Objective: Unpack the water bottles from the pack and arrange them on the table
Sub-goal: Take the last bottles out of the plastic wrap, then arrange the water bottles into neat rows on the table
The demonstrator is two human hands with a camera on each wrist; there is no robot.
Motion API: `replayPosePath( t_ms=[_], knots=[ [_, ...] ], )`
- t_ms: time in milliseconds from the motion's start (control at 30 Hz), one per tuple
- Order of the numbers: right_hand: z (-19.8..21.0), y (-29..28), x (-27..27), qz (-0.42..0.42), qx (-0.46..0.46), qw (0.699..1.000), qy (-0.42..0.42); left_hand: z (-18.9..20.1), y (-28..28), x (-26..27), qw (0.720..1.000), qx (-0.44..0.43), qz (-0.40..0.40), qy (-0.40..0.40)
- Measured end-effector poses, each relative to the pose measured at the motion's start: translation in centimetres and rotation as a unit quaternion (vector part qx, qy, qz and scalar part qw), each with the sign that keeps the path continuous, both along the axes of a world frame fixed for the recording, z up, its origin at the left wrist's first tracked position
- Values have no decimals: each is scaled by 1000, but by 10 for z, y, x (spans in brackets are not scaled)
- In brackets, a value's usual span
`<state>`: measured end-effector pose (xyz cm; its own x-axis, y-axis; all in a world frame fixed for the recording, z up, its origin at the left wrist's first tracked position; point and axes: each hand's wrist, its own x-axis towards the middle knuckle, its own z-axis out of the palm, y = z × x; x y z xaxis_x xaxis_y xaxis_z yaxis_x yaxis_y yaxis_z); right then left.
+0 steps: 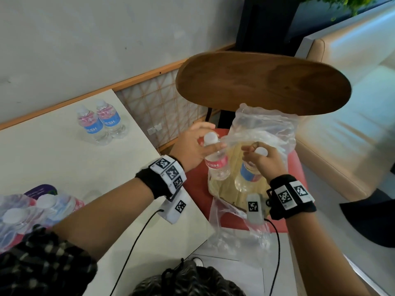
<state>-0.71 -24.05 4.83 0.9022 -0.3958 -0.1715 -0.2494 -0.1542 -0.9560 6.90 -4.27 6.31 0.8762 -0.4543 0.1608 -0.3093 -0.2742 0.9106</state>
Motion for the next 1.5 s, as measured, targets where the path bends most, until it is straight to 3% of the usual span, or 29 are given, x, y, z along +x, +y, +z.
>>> replayPosePath(
  t_ms=[100,300,500,733,967,1267,1500],
  knots=[
    [5,13,-9,63,16,998,3,24,32,5,999,37,15,37],
    [31,84,-22,235,42,971,-2,30,112,4,953,298,37,21],
    [1,184,-20,331,3,943,23,19,193,-23,914,393,55,88],
    [-41,256,-21,267,-73,961,-1,6,245,-53,895,422,25,140],
    [-56,255,-29,246,-131,960,22,14,262,-56,847,525,-60,57],
    [-51,264,-33,224,-144,964,27,18,226,-32,878,475,-47,26],
    [-54,256,1,242,-132,961,8,25,214,21,878,476,7,45]
  ],
)
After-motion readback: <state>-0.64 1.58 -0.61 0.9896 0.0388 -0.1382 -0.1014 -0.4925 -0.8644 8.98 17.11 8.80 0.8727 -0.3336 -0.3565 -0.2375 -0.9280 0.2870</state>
